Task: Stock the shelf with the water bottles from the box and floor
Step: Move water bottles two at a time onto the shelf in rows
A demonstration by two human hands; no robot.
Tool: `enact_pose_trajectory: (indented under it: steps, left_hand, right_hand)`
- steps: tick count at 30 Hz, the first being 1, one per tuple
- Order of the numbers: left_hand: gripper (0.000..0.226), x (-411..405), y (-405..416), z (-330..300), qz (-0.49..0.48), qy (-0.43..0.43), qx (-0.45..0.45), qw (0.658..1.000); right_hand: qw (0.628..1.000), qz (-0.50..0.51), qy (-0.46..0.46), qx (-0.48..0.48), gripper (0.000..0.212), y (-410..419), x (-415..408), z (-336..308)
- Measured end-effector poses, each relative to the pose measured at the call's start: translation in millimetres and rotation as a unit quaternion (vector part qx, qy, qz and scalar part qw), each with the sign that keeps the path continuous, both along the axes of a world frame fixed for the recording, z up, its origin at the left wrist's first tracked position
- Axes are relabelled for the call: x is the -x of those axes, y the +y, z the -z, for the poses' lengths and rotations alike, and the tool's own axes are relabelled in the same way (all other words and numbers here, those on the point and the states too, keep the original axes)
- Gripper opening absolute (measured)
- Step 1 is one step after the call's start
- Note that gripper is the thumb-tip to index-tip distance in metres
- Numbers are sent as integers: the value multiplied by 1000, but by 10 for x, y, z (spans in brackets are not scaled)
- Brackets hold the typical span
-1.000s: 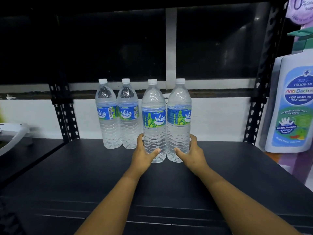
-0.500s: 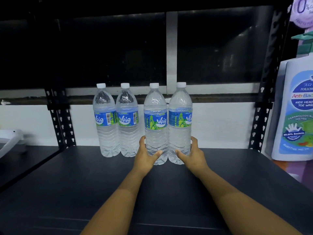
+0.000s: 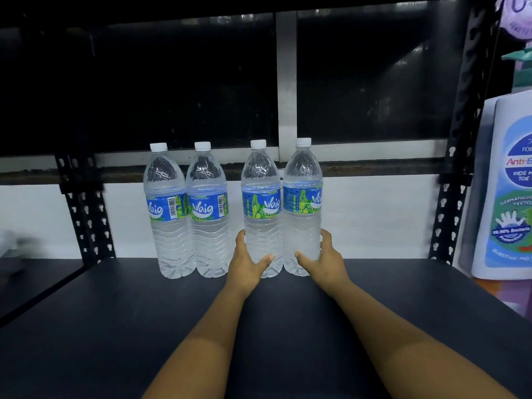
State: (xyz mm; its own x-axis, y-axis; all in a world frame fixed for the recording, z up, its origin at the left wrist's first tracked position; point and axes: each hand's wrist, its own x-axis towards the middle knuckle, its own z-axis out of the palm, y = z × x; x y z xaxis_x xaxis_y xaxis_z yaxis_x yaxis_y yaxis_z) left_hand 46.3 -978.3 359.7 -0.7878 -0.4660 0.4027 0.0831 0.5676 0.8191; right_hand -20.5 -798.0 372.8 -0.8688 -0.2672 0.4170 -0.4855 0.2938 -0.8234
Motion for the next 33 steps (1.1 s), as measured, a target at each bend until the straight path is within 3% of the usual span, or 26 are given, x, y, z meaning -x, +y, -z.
enact_pose_trajectory:
  steps: [22,33]
  left_hand:
    - [95,177,-34,17,16,11,-54,998]
    - [95,186,43,-146,-33,119,-33,992]
  right_hand:
    - [998,-48,-17,38,78,-22,157,-28]
    - [990,-67,-10,126,84,-67,237,-32]
